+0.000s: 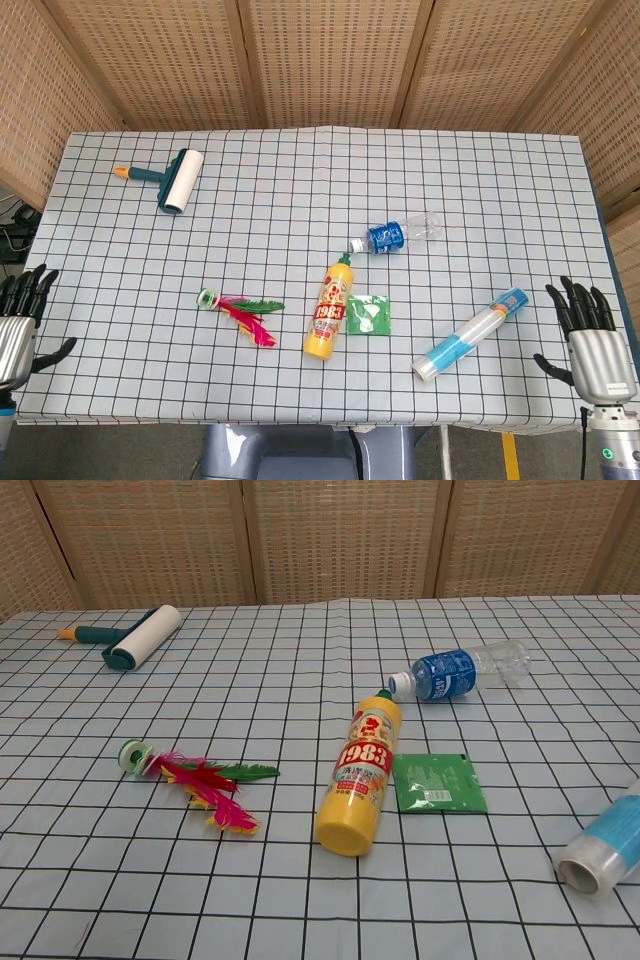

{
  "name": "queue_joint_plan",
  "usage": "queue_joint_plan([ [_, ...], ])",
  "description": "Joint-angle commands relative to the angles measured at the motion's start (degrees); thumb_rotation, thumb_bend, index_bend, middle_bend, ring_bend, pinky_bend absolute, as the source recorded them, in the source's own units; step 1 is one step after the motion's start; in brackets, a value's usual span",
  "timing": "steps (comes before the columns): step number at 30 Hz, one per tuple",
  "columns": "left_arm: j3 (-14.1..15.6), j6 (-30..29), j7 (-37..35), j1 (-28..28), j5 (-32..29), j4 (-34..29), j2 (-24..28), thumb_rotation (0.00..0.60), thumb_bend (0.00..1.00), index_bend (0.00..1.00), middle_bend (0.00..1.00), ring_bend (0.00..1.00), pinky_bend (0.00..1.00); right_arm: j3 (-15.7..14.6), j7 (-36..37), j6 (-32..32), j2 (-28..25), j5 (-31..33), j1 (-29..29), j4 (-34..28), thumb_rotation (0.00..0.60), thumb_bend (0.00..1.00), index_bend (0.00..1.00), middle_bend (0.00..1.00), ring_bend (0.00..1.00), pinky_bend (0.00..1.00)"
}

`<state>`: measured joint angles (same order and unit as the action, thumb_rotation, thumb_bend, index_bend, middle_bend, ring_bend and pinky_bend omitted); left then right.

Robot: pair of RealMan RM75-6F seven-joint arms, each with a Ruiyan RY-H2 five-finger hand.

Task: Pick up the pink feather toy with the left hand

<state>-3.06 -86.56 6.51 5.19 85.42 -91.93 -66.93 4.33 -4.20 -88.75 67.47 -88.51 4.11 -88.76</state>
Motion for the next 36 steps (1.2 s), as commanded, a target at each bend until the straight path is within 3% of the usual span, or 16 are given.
queue_joint_plan([
  [1, -0.03, 0.26, 0.11, 0.11, -0.14, 0.29, -0.13, 0.6, 0.21, 0.04, 0.0, 0.0, 0.0, 0.01, -0.15, 0.16, -0.01, -0.01, 0.1, -0.1, 0.6, 0.12, 0.1, 0.0, 0.0, 0.05],
  [11, -0.82, 1.16, 0.65, 1.43, 0.24, -0.48, 0.16, 0.6, 0.21, 0.07, 0.0, 0.0, 0.0, 0.3, 0.67, 0.04, -0.13, 0.61, -0.07, 0.09, 0.6, 0.12, 0.11, 0.0, 0.0, 0.05],
  [17, -2.71, 9.91, 1.06, 9.58, 4.32, -2.68, 4.44, 0.6, 0.22, 0.14, 0.0, 0.0, 0.0, 0.42, 0.96, 0.98, -0.49, 1.51, 0.06, -0.34, 0.6, 0.12, 0.11, 0.0, 0.0, 0.05],
  [20, -3.09, 14.31, 1.54, 13.44, 5.73, -1.82, 4.23, 0.6, 0.23, 0.21, 0.0, 0.0, 0.0, 0.38, 0.9, 1.25, -0.54, 1.65, 0.12, -0.43, 0.6, 0.12, 0.11, 0.0, 0.0, 0.05],
  [29, -3.68, 22.69, 8.55, 20.1, 3.66, -1.77, -2.25, 0.6, 0.27, 0.38, 0.0, 0.0, 0.0, 0.7, 2.23, 1.61, -0.89, 2.39, 0.13, -0.33, 0.6, 0.12, 0.12, 0.0, 0.0, 0.06],
  [36, -4.61, 30.44, 17.96, 25.35, -3.19, -0.59, -10.51, 0.6, 0.27, 0.41, 0.0, 0.0, 0.0, 1.21, 4.53, 1.02, -1.38, 2.72, -0.1, -0.1, 0.6, 0.12, 0.12, 0.0, 0.0, 0.06],
])
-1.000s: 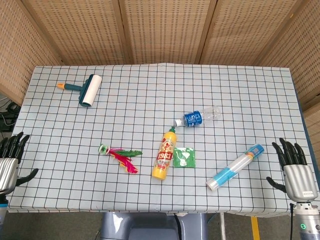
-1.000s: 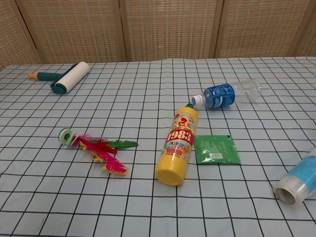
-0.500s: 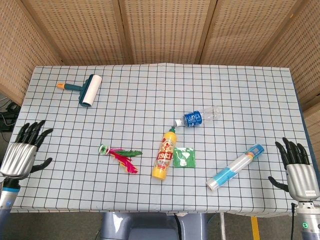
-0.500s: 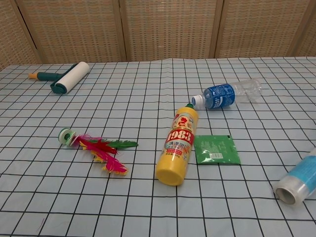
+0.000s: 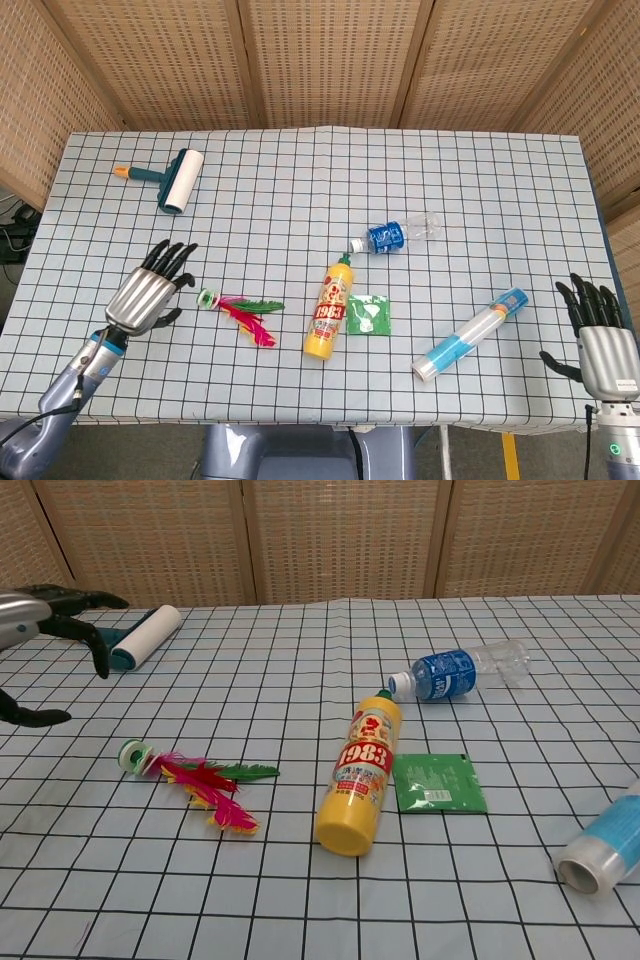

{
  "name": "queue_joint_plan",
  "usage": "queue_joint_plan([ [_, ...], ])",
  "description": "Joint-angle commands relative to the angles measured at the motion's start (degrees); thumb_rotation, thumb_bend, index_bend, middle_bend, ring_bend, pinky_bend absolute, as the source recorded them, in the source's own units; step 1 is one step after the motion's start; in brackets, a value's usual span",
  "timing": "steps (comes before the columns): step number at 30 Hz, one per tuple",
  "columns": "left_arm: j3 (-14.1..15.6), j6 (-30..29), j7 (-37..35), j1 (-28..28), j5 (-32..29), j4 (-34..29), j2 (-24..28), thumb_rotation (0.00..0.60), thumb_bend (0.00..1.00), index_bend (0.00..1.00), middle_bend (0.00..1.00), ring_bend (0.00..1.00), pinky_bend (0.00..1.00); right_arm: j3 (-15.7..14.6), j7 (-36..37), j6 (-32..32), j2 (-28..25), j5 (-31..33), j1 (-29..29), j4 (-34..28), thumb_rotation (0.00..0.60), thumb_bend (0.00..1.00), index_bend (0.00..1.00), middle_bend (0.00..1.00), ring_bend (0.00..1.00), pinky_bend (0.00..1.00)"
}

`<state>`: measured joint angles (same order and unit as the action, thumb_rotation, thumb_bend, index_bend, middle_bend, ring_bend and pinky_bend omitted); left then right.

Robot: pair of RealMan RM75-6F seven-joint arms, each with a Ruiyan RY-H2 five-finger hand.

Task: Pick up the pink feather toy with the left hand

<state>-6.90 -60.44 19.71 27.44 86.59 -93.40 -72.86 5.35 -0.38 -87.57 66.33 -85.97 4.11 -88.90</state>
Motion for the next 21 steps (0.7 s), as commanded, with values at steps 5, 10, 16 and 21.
queue_joint_plan([
  [5, -1.36, 6.41, 10.74, 5.42, -9.18, 1.22, -8.37, 0.6, 0.28, 0.42, 0.0, 0.0, 0.0, 0.38, 1.96, -0.03, -0.66, 0.52, -0.14, 0.14, 0.6, 0.12, 0.12, 0.0, 0.0, 0.06],
  [10, -1.82, 7.35, 14.65, 7.18, -13.29, 1.54, -11.16, 0.6, 0.28, 0.43, 0.0, 0.0, 0.0, 0.44, 2.97, 0.25, -0.91, 0.78, -0.15, 0.24, 0.6, 0.12, 0.12, 0.0, 0.0, 0.06],
  [16, -1.79, 7.45, 18.9, 8.94, -16.83, 2.03, -13.64, 0.6, 0.3, 0.46, 0.0, 0.0, 0.0, 0.48, 4.08, 0.33, -1.18, 0.86, -0.19, 0.32, 0.6, 0.12, 0.12, 0.0, 0.0, 0.06],
  [21, -1.35, 7.75, 22.52, 10.52, -20.37, 2.65, -15.77, 0.6, 0.36, 0.49, 0.0, 0.0, 0.0, 0.54, 5.0, 0.29, -1.32, 0.82, -0.21, 0.49, 0.6, 0.12, 0.12, 0.0, 0.0, 0.06],
])
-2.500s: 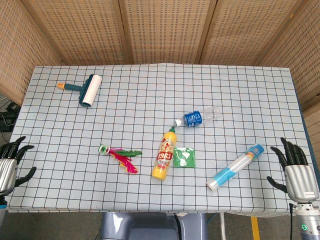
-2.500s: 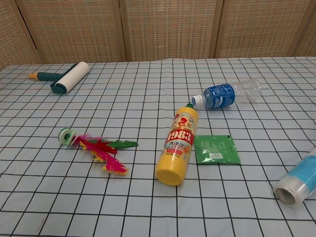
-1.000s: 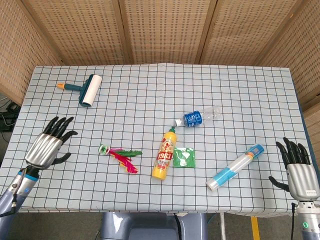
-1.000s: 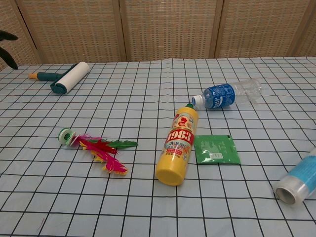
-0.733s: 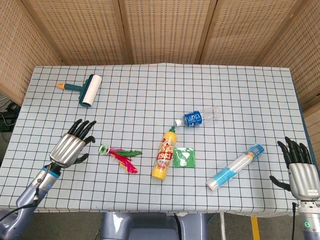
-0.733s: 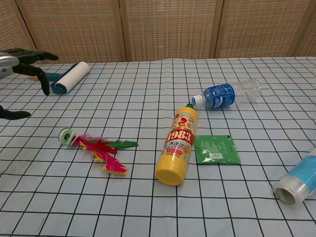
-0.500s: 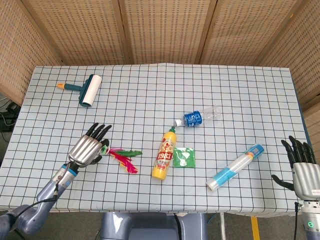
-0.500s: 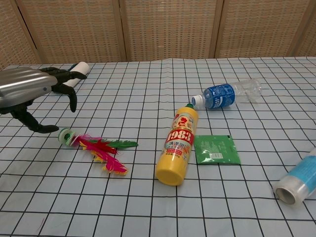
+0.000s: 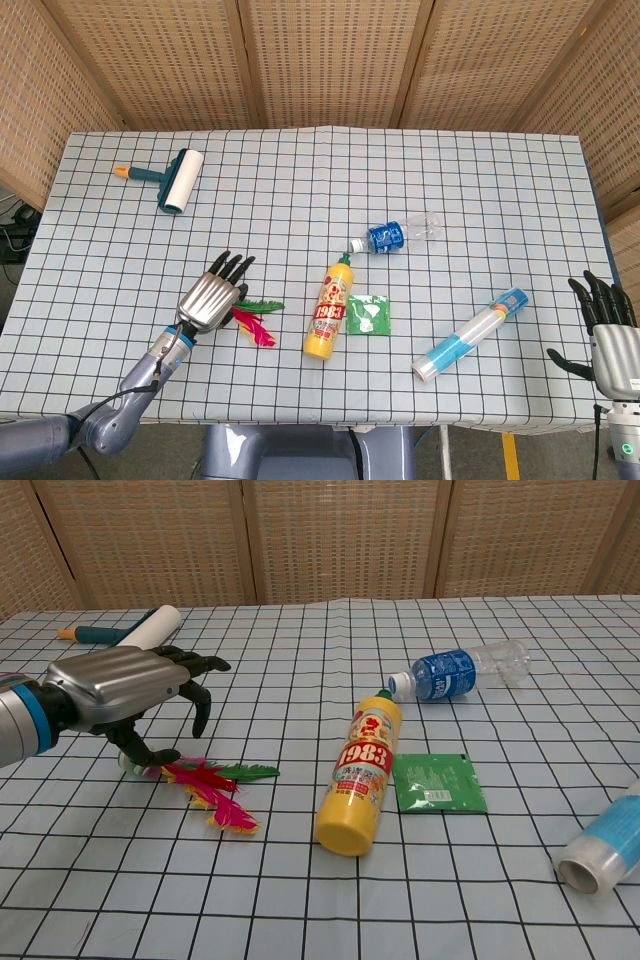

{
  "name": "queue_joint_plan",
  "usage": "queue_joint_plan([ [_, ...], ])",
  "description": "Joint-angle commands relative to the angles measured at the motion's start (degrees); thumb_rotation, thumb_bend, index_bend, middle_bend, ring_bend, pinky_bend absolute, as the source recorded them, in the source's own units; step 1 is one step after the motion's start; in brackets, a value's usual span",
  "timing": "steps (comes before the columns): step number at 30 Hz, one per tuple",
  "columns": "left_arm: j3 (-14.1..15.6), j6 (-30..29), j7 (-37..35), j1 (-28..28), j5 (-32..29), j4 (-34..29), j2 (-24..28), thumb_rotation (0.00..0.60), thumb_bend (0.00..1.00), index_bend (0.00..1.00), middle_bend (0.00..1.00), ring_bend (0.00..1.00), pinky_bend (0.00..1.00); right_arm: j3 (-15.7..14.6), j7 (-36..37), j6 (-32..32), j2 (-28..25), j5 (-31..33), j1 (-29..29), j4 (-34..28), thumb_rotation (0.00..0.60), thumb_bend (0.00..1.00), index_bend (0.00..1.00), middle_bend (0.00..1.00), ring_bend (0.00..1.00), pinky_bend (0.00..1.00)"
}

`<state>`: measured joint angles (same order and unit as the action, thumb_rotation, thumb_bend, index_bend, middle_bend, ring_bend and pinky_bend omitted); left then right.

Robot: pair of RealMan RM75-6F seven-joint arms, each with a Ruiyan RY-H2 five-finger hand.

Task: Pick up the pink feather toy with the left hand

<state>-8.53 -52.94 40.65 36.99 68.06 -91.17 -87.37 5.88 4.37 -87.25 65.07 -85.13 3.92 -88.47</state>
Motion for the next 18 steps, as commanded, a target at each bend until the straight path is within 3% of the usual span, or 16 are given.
queue_joint_plan([
  [1, 0.34, 0.29, 2.01, 1.17, -2.37, 0.51, -1.58, 0.6, 0.36, 0.49, 0.0, 0.0, 0.0, 0.02, 0.38, -0.07, -0.06, -0.06, -0.03, 0.1, 0.6, 0.12, 0.12, 0.0, 0.0, 0.06],
  [18, 2.24, -2.57, 7.91, 4.25, -10.55, 2.9, -6.59, 0.6, 0.36, 0.49, 0.0, 0.0, 0.0, 0.17, 3.43, -0.39, -0.55, -0.32, -0.19, 0.36, 0.6, 0.12, 0.12, 0.0, 0.0, 0.06],
])
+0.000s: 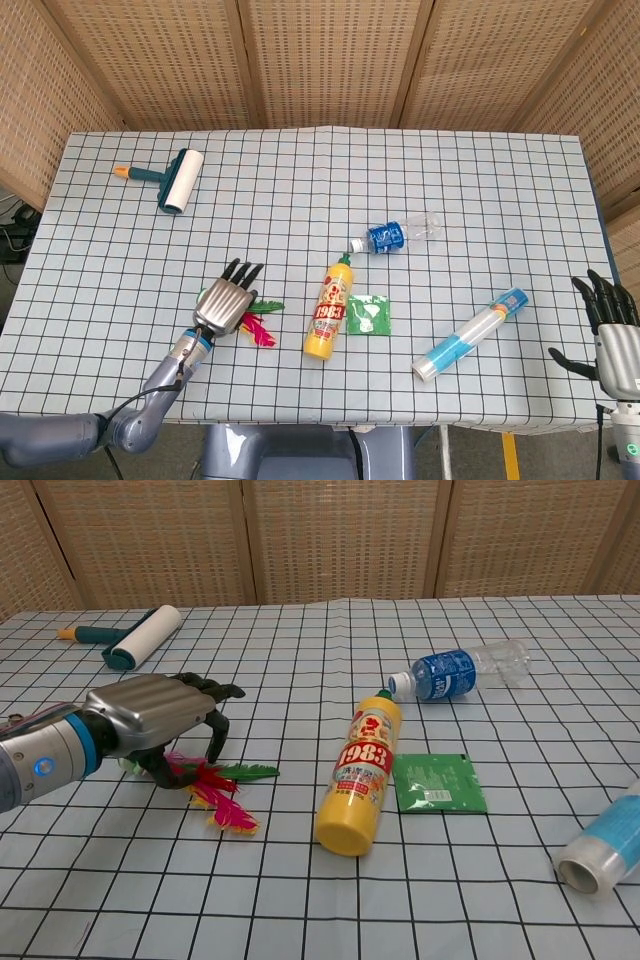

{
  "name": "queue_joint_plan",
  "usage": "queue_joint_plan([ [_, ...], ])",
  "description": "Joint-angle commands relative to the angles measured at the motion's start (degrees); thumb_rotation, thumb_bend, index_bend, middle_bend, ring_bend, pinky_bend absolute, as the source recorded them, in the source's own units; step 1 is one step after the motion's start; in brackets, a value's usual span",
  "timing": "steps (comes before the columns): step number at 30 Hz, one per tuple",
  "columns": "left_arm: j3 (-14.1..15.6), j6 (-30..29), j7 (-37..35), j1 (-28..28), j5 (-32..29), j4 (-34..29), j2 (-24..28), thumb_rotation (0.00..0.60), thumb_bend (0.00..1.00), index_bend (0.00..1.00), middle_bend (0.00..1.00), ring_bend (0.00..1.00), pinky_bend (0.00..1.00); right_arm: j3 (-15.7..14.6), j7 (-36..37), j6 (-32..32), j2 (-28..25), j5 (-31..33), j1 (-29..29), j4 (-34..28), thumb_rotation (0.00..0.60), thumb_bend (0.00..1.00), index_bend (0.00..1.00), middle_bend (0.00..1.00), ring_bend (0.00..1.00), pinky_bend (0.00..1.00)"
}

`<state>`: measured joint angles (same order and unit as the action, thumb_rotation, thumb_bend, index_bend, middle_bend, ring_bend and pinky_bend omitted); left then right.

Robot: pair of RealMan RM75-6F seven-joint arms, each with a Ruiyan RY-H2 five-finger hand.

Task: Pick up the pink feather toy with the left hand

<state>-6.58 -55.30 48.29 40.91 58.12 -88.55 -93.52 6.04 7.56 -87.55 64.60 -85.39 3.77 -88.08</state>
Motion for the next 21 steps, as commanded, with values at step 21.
queue_joint_plan([
  [21, 2.2, -3.38, -1.38, 0.89, 0.6, -0.95, 1.19, 0.6, 0.56, 0.73, 0.0, 0.0, 0.0, 0.46, 1.1, -0.62, -0.15, 0.39, -0.32, -0.07, 0.6, 0.12, 0.12, 0.0, 0.0, 0.06],
])
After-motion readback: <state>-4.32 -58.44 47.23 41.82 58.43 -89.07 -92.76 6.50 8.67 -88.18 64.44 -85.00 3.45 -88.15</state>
